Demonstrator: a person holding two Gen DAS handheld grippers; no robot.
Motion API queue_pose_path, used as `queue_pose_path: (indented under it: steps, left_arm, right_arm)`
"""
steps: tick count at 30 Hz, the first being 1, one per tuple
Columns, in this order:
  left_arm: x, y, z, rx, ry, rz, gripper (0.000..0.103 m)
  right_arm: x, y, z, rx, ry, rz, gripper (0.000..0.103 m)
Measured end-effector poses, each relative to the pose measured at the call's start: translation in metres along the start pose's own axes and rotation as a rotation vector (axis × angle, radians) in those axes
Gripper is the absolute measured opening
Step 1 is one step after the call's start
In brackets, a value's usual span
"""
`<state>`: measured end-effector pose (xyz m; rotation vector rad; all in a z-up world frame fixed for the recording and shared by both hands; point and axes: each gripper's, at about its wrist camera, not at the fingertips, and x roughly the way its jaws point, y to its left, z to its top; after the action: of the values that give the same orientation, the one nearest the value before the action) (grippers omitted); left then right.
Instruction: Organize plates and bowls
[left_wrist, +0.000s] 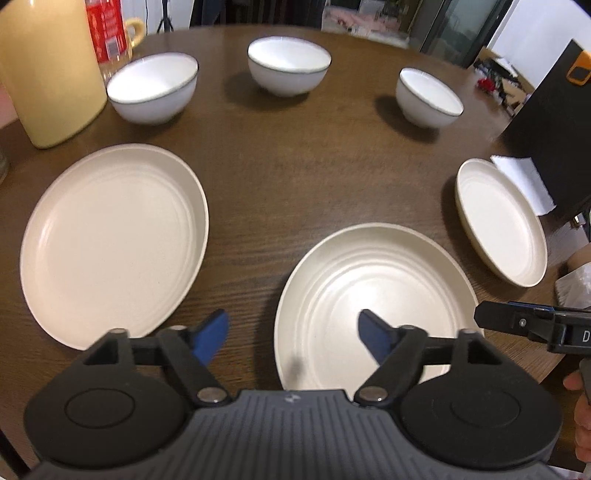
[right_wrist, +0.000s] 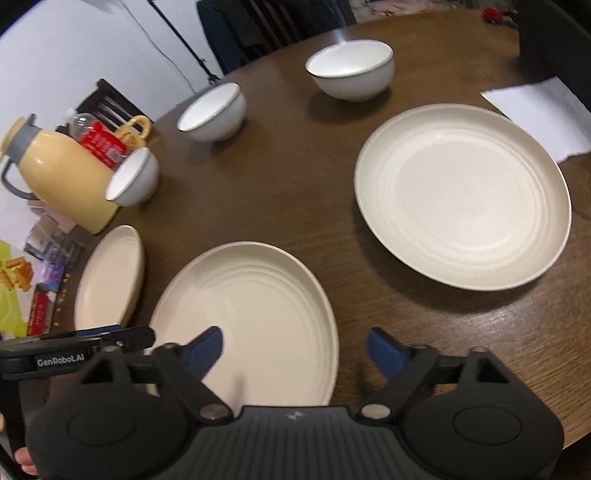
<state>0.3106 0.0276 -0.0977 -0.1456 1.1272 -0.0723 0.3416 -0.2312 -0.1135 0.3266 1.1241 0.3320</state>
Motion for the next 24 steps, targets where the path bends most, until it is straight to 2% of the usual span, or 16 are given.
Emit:
queue_pose_path:
  steps: [2, 4, 12, 24]
  left_arm:
    - [-0.008, -0.001, -0.001, 0.001, -0.03, 0.002, 0.096]
    - [-0.016, -0.001, -0.002, 0.002, -0.067, 0.016, 0.103]
    - [-0.041, -0.004, -0.008, -0.001, -0.166, 0.059, 0.103]
    - [-0.057, 0.007, -0.014, -0.059, -0.196, 0.076, 0.103]
  right_arm:
    - [-0.007, 0.004, 0.001, -0.017, -0.014, -0.014, 0.1]
    - [-0.013, 0.01, 0.002, -0.033, -0.035, -0.031, 0.103]
    - [-0.027, 0.029, 0.002, -0.072, -0.084, -0.049, 0.103]
    - [-0.033, 0.055, 0.004, -0.146, -0.099, -0.062, 0.103]
